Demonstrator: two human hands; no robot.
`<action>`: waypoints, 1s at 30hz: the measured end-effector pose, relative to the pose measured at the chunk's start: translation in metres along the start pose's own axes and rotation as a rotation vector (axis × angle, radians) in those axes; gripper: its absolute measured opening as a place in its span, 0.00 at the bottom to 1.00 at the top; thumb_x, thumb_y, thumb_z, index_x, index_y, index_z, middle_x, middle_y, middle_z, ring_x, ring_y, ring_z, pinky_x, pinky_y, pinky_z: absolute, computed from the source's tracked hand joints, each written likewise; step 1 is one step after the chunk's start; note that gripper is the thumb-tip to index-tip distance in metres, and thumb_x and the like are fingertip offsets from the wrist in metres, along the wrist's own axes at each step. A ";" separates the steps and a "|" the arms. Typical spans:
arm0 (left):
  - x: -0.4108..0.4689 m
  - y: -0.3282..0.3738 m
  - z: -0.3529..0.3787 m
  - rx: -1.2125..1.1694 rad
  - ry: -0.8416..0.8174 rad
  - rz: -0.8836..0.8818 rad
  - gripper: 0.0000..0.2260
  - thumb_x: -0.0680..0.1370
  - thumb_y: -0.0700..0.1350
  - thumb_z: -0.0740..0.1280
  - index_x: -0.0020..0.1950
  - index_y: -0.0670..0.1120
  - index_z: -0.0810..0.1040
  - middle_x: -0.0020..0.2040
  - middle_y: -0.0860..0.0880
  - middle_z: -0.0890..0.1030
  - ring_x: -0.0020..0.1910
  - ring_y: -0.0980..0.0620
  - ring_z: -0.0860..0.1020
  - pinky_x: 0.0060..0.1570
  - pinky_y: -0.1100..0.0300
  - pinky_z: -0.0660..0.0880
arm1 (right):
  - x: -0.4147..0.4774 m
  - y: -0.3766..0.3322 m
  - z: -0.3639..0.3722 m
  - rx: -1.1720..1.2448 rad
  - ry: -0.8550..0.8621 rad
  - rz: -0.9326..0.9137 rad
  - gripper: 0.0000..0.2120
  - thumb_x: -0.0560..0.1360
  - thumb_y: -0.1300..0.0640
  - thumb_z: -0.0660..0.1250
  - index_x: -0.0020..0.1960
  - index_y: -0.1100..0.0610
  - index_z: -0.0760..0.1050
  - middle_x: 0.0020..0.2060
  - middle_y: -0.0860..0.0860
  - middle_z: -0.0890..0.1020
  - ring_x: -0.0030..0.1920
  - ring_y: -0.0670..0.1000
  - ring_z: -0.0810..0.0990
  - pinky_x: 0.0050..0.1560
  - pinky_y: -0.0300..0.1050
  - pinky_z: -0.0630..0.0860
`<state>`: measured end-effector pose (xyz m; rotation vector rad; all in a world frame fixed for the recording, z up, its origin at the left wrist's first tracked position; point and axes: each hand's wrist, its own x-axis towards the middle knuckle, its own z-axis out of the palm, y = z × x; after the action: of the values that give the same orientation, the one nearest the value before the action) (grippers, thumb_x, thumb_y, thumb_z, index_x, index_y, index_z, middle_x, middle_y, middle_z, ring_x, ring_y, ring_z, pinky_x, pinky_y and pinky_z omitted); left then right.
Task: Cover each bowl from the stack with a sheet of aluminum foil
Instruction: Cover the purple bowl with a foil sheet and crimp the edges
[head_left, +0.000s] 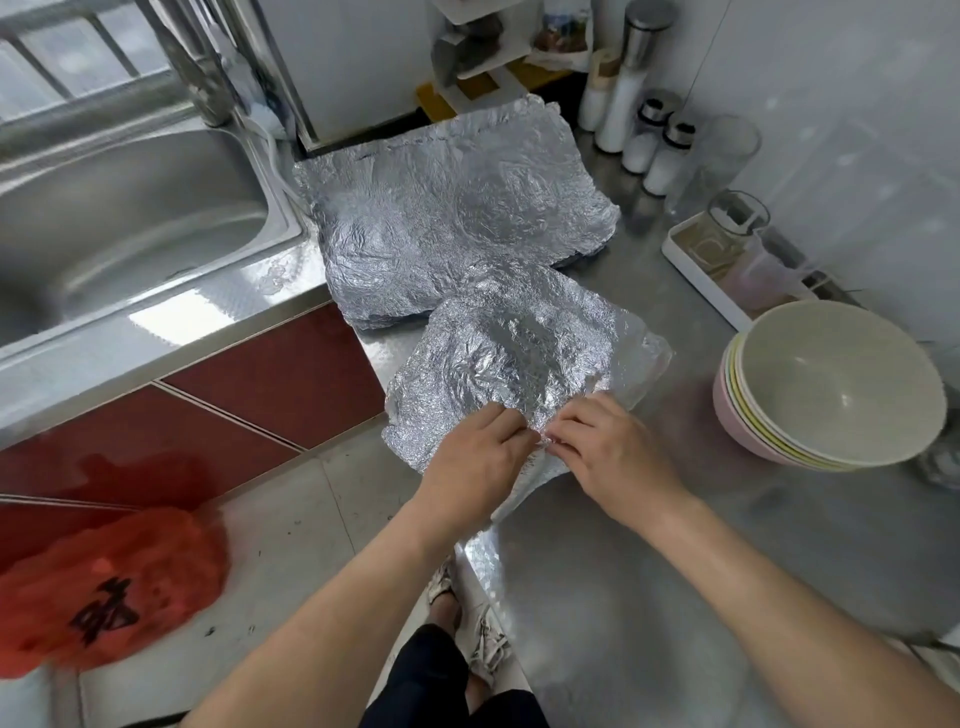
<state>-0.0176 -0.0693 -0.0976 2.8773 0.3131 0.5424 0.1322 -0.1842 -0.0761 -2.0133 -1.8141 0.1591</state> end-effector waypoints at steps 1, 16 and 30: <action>0.001 0.001 0.001 0.004 0.004 0.005 0.05 0.71 0.38 0.74 0.46 0.43 0.83 0.40 0.49 0.78 0.40 0.51 0.69 0.39 0.60 0.67 | 0.000 0.002 0.001 -0.014 0.003 -0.013 0.04 0.72 0.57 0.73 0.43 0.56 0.79 0.41 0.49 0.78 0.44 0.54 0.75 0.44 0.49 0.77; 0.001 -0.012 -0.027 -0.166 -0.083 -0.206 0.14 0.80 0.54 0.62 0.53 0.47 0.83 0.50 0.51 0.80 0.49 0.49 0.74 0.43 0.53 0.75 | 0.016 0.031 -0.028 0.040 -0.029 0.079 0.13 0.66 0.71 0.71 0.46 0.57 0.82 0.46 0.51 0.80 0.51 0.56 0.76 0.49 0.54 0.79; 0.002 -0.011 -0.012 -0.032 -0.062 -0.082 0.05 0.72 0.44 0.75 0.46 0.47 0.85 0.41 0.51 0.80 0.42 0.49 0.75 0.36 0.57 0.75 | 0.010 0.008 0.001 0.036 -0.012 -0.004 0.09 0.65 0.64 0.78 0.43 0.58 0.81 0.40 0.51 0.79 0.41 0.55 0.77 0.42 0.46 0.77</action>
<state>-0.0227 -0.0564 -0.0885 2.8299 0.4063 0.4383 0.1407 -0.1752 -0.0779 -1.9885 -1.8097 0.2013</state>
